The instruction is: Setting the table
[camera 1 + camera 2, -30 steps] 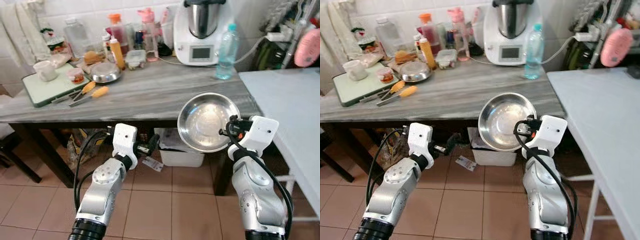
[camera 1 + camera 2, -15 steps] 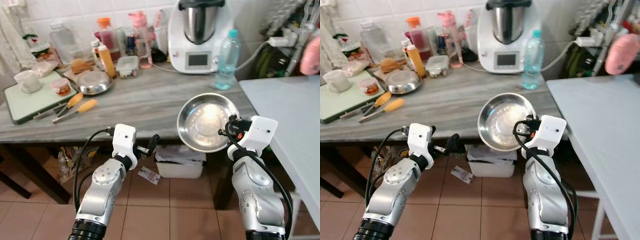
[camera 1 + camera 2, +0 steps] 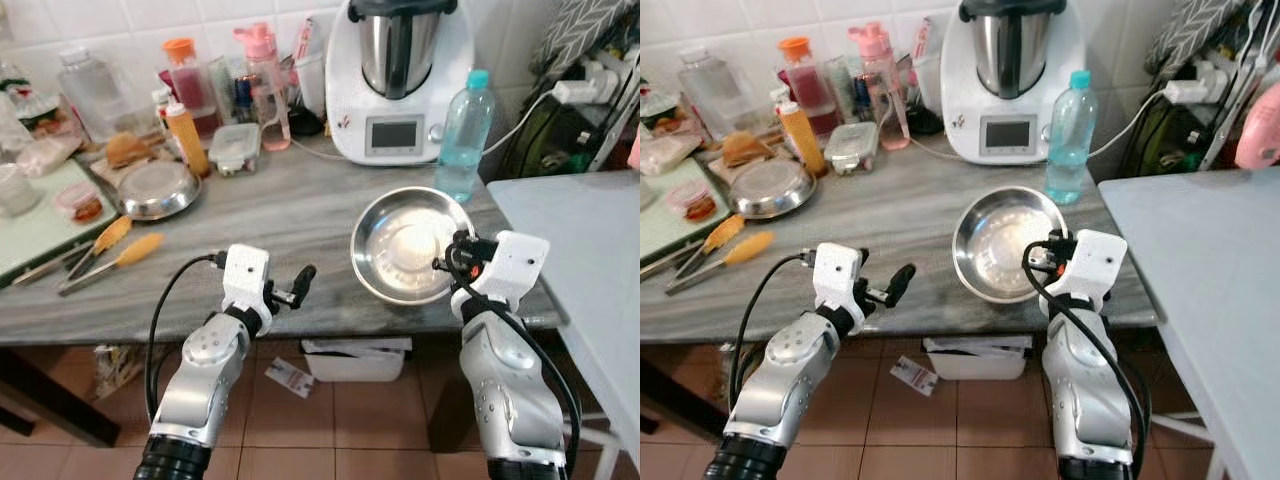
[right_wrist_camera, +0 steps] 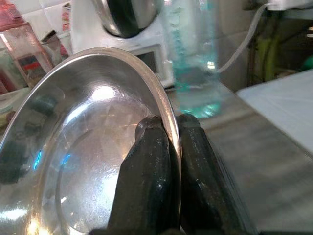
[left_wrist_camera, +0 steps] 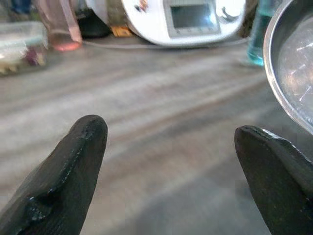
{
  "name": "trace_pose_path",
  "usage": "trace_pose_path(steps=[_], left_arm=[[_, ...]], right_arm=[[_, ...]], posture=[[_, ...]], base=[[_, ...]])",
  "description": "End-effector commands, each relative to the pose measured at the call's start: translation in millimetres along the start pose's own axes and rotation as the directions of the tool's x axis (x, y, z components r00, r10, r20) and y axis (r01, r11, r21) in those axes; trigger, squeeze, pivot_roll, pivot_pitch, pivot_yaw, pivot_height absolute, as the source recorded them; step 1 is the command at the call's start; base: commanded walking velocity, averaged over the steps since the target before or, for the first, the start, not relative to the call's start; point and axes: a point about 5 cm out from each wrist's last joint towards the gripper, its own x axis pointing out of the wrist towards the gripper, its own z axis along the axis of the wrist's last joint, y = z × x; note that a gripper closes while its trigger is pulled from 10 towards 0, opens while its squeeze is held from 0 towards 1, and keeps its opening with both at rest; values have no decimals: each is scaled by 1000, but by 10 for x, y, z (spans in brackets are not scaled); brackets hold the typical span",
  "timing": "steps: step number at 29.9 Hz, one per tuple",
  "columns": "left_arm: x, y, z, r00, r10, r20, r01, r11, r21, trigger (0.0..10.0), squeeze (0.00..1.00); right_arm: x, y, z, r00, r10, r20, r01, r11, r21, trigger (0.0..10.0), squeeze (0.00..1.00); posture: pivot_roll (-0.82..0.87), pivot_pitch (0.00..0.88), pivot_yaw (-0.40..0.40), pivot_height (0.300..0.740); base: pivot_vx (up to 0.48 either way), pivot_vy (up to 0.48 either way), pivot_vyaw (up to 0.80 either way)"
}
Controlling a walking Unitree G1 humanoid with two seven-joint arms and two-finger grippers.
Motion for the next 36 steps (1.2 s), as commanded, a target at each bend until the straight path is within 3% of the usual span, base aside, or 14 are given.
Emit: trace_pose_path(steps=[1,13,21,27,32,36], left_arm=[[-69,137,-9,999,42,-9,-42,999,24,10000,0],[-262,192,-68,999,28,-30,-26,996,84,10000,0],[-441,198,-99,984,-138,-112,151,980,127,10000,0],[-473,150,-105,953,-260,-158,281,950,134,10000,0],[-486,91,-97,931,-318,-180,344,928,140,10000,0],[-498,66,-86,919,-345,-190,375,914,157,10000,0]], right_arm=[[-4,105,-1,999,32,1,-32,999,18,10000,0],[-9,116,-27,999,44,-8,-44,999,19,10000,0],[17,139,-67,997,68,-36,-67,998,21,10000,0],[152,277,-176,989,110,-103,-103,992,77,10000,0],[245,410,-215,982,143,-122,-129,985,115,10000,0],[328,522,-291,971,169,-170,-134,971,197,10000,0]], posture=[[-30,0,86,740],[-27,0,80,740],[-32,3,86,740],[-30,6,93,740],[-19,3,92,740],[5,4,83,740]], base=[[0,0,0],[0,0,0],[0,0,0],[0,0,0],[0,0,0],[0,0,0]])
